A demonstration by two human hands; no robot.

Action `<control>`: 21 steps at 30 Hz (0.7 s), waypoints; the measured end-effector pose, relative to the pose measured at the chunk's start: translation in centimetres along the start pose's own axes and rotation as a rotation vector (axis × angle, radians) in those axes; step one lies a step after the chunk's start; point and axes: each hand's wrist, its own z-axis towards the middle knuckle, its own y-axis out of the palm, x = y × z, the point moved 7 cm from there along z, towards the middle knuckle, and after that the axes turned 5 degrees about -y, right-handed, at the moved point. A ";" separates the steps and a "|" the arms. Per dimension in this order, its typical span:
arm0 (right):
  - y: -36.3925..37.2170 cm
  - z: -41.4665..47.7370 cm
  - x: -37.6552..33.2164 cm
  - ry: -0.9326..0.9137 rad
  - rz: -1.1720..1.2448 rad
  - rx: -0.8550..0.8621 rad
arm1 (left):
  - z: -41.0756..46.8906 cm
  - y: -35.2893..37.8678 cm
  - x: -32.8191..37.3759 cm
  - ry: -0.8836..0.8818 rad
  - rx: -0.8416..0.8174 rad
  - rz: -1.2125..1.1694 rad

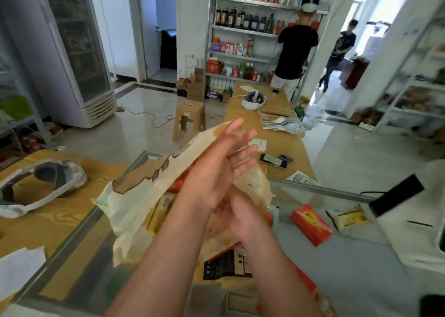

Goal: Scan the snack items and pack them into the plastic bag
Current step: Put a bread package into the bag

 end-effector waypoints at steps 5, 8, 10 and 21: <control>-6.1 -4.3 -0.9 -0.083 -0.160 0.085 | 0.9 3.2 -5.8 -0.166 -0.104 -0.041; -12.0 -6.9 -1.6 -0.170 -0.400 0.352 | 1.3 4.4 -9.3 -0.254 -0.116 0.032; -15.7 -8.4 -1.9 -0.205 -0.493 0.508 | 1.7 5.2 -11.6 -0.293 -0.110 0.093; -30.7 -8.5 -4.1 -0.231 -0.752 0.698 | 5.6 8.8 -23.7 -0.516 0.118 0.300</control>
